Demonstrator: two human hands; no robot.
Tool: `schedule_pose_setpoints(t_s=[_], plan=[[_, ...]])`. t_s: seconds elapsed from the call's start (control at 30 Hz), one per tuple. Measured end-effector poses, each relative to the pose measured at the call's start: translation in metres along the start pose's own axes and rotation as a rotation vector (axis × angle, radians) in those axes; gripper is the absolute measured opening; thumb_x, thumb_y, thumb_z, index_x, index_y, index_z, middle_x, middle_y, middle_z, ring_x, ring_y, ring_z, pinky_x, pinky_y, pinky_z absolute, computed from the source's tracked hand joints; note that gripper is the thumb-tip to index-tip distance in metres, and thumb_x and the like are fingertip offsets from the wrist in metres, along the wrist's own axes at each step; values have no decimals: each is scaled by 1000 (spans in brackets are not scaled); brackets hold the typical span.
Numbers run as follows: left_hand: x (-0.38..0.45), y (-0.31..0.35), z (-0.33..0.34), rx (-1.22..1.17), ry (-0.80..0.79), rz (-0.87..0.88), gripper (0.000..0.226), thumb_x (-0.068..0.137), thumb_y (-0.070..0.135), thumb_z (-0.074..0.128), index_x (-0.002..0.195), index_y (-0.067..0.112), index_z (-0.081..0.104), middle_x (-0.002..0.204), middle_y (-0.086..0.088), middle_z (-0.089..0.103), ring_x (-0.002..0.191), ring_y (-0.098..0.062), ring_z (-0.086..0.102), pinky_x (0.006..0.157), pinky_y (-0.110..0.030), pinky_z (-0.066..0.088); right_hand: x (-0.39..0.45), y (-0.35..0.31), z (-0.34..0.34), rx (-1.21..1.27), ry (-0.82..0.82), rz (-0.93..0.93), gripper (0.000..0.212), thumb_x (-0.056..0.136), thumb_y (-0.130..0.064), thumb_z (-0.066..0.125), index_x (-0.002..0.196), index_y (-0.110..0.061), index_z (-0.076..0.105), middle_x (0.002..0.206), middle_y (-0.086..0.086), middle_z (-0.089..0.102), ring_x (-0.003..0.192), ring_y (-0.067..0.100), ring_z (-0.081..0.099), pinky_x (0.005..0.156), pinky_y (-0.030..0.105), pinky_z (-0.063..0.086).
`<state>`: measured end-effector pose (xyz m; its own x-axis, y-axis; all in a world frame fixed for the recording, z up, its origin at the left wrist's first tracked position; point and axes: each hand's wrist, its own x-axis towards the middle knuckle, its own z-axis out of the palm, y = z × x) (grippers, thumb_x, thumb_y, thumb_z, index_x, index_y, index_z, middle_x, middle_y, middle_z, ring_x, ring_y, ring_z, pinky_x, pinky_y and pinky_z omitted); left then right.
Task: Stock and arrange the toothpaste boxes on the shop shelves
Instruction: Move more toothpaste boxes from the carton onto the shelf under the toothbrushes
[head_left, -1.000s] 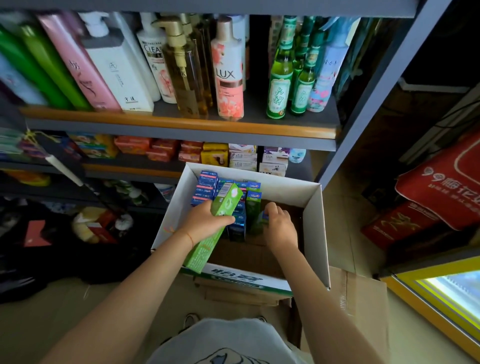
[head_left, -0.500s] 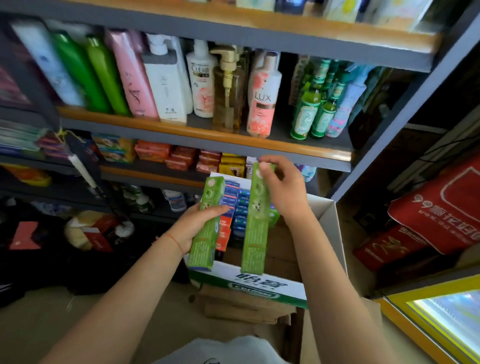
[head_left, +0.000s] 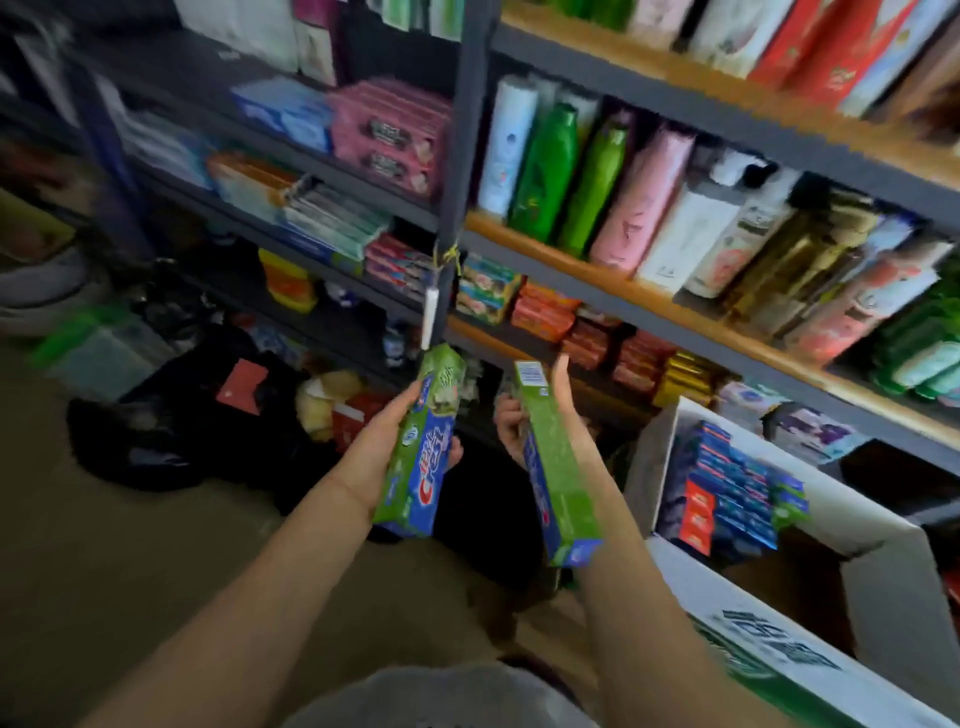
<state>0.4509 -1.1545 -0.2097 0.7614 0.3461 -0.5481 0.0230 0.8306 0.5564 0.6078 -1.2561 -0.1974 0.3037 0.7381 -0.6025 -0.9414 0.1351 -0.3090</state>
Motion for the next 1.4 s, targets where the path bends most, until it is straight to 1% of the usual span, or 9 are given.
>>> schedule_pose_setpoints(t_s=[0.1,0.27,0.4,0.57,0.7,0.87,1.07,1.23,1.4], plan=[[-7,32,-35,-32,43,19,49,99,47,48,106,2,63,69,-11,66,53,-18,64,50,-28,56,27,34,33,-28,-37,-10,48,68,-41,83,67,-18,41,69,-8,30,50,7,39,38,20,39],[5,89,-71,-27,86,70,47,104,41,37,99,2,63,66,-12,72,47,-18,66,43,-24,53,79,50,95,-109,35,-22,32,89,-40,61,81,-10,51,69,-1,45,45,8,45,38,18,39],[27,149,-82,103,79,80,46,101,46,44,106,5,65,73,-17,73,51,-24,69,44,-27,55,141,46,138,-76,-63,-11,42,93,-40,51,101,0,59,75,7,63,50,15,58,43,22,49],[64,228,-82,166,57,66,30,86,29,65,109,10,61,88,-17,74,65,-27,71,61,-38,60,224,37,209,-39,-121,-44,42,97,-37,41,91,1,59,70,11,63,50,19,58,48,23,50],[96,277,-84,251,26,127,33,80,14,69,109,1,66,95,-20,74,70,-26,73,64,-36,61,261,24,264,-203,-107,-119,60,96,-62,38,79,-9,59,56,6,57,44,18,56,45,24,49],[133,325,-104,280,59,120,77,69,19,85,135,1,52,109,-23,71,79,-29,74,68,-39,59,301,17,302,-378,-121,-91,60,92,-55,53,122,-4,64,108,20,69,91,33,67,85,45,56],[168,383,-128,312,-29,139,31,80,19,73,108,6,69,93,-16,75,71,-23,74,64,-33,60,354,22,344,-610,114,-245,71,68,-59,68,114,-5,70,114,22,69,100,39,68,92,53,54],[196,446,-171,-39,-29,93,35,73,38,77,87,6,78,79,-15,74,60,-24,71,54,-33,60,380,12,394,-453,125,-360,20,89,-33,59,83,-15,62,66,3,63,55,17,63,51,25,53],[230,515,-218,-256,-81,88,39,89,43,61,98,5,64,81,-9,64,61,-19,64,55,-28,58,401,14,444,-307,64,-428,13,93,-23,62,100,-13,60,104,13,67,78,27,72,62,30,59]])
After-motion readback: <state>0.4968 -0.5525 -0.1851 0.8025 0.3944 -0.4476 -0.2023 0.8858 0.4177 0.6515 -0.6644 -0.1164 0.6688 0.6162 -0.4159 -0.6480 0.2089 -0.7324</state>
